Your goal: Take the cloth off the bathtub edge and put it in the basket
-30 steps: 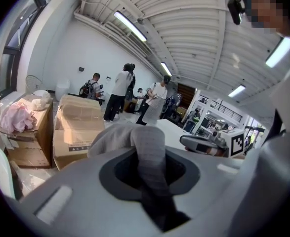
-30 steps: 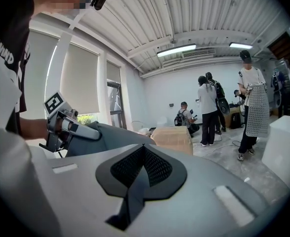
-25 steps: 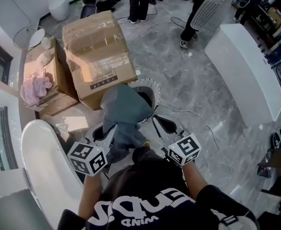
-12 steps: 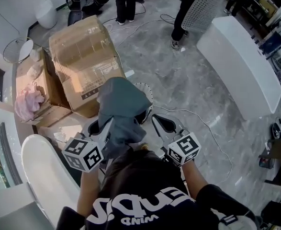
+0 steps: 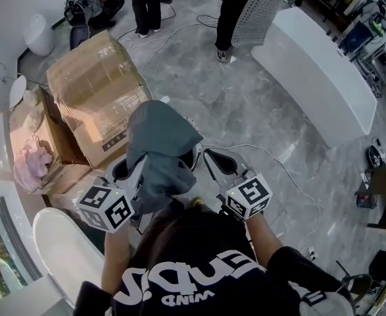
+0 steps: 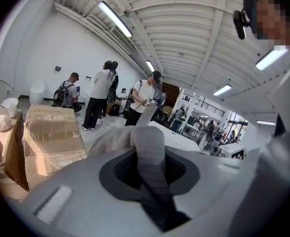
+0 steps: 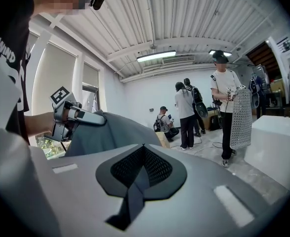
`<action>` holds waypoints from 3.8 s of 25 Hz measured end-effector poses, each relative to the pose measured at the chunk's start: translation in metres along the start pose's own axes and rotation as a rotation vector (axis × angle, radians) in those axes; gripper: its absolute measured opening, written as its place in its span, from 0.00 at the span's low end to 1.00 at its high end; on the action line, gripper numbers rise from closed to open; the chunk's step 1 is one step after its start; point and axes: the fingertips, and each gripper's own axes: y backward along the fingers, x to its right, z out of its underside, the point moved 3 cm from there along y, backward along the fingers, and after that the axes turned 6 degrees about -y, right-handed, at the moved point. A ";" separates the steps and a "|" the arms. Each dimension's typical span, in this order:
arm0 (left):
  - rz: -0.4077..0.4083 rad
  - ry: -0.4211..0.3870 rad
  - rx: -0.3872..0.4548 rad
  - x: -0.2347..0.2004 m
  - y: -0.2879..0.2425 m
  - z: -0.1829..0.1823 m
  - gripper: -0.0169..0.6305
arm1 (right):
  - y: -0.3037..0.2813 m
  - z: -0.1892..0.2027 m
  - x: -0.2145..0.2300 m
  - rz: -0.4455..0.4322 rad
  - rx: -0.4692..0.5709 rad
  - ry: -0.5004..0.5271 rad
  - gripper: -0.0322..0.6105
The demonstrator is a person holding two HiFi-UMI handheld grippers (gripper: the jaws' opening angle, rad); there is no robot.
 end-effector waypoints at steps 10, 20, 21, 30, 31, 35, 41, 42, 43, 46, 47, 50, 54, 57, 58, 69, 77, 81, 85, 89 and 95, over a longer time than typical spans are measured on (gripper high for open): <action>0.054 -0.037 0.025 -0.019 -0.025 -0.034 0.13 | -0.018 -0.016 0.014 0.055 0.032 0.011 0.06; 0.083 -0.064 0.005 -0.028 -0.042 -0.042 0.13 | -0.027 -0.020 0.027 0.082 0.047 0.015 0.06; 0.083 -0.065 0.001 -0.029 -0.043 -0.041 0.13 | -0.027 -0.020 0.027 0.083 0.046 0.015 0.06; 0.084 -0.066 -0.023 -0.038 -0.052 -0.034 0.13 | -0.029 -0.020 0.032 0.089 0.024 0.020 0.06; 0.084 -0.065 -0.028 -0.038 -0.053 -0.032 0.13 | -0.029 -0.018 0.033 0.089 0.018 0.018 0.06; 0.084 -0.063 -0.053 -0.035 -0.059 -0.022 0.13 | -0.029 -0.013 0.038 0.081 -0.004 0.007 0.06; 0.080 -0.053 -0.115 -0.041 -0.073 0.008 0.13 | -0.040 -0.003 0.045 0.067 -0.038 -0.018 0.06; 0.077 -0.048 -0.132 -0.042 -0.075 0.015 0.13 | -0.042 0.001 0.046 0.065 -0.049 -0.028 0.06; 0.075 -0.046 -0.149 -0.042 -0.077 0.022 0.13 | -0.043 0.004 0.047 0.064 -0.061 -0.037 0.06; 0.075 -0.049 -0.183 -0.043 -0.085 0.043 0.13 | -0.048 0.015 0.051 0.055 -0.093 -0.046 0.06; 0.075 -0.050 -0.192 -0.044 -0.089 0.051 0.13 | -0.051 0.021 0.052 0.051 -0.102 -0.049 0.06; 0.072 -0.050 -0.221 -0.052 -0.100 0.078 0.13 | -0.061 0.043 0.058 0.039 -0.127 -0.070 0.06; 0.069 -0.027 -0.248 -0.067 -0.116 0.115 0.13 | -0.079 0.070 0.070 0.035 -0.173 -0.078 0.06; 0.062 -0.012 -0.260 -0.080 -0.131 0.144 0.13 | -0.086 0.094 0.080 0.055 -0.195 -0.098 0.06; 0.061 -0.005 -0.265 -0.085 -0.137 0.156 0.13 | -0.088 0.103 0.082 0.062 -0.203 -0.102 0.06; 0.061 0.002 -0.310 -0.120 -0.201 0.264 0.13 | -0.105 0.185 0.127 0.181 -0.239 -0.171 0.06; 0.024 0.028 -0.336 -0.141 -0.225 0.316 0.14 | -0.114 0.230 0.143 0.199 -0.271 -0.204 0.06; 0.008 0.014 -0.355 -0.147 -0.233 0.329 0.14 | -0.111 0.244 0.141 0.195 -0.299 -0.222 0.06; -0.029 -0.027 -0.399 -0.152 -0.233 0.340 0.15 | -0.111 0.249 0.139 0.183 -0.312 -0.222 0.06; -0.064 -0.029 -0.440 -0.154 -0.235 0.351 0.37 | -0.109 0.249 0.143 0.189 -0.316 -0.231 0.06; -0.053 -0.038 -0.449 -0.154 -0.238 0.357 0.38 | -0.111 0.257 0.141 0.177 -0.328 -0.238 0.06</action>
